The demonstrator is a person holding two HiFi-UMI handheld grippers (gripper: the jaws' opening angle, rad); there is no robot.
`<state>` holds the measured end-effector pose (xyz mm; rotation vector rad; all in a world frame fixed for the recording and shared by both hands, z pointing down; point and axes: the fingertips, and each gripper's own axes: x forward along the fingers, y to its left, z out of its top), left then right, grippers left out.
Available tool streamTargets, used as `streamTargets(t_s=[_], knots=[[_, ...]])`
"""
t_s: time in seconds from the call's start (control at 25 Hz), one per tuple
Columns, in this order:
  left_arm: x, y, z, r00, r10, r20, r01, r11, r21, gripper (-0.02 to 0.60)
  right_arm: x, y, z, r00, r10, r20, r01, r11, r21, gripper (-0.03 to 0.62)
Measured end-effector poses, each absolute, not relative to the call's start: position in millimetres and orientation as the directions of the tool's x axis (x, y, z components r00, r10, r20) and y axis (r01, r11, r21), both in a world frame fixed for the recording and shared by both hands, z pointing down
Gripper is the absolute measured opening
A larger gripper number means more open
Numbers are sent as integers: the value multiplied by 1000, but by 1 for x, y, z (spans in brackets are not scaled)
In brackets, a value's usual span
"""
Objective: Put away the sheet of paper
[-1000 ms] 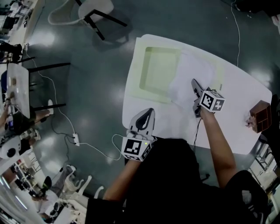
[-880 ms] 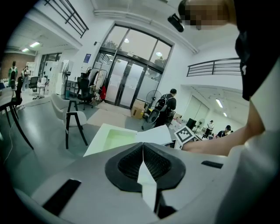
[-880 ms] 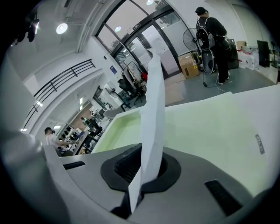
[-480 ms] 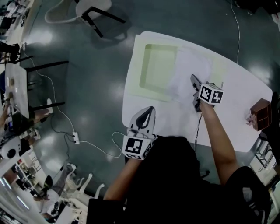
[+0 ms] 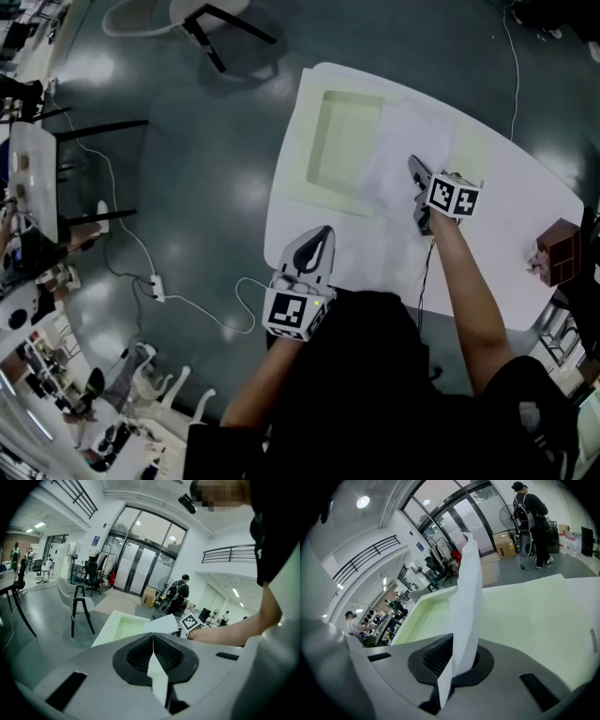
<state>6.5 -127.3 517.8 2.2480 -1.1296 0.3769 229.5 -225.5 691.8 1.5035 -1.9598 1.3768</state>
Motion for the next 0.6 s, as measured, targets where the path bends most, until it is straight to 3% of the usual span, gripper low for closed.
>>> streamTargets(t_s=[0.6], knots=[[-18,-126,524,575,-661,482,-817,-438,375,5,189,-247,693,-438,-554,707,-853,8,-522,0]])
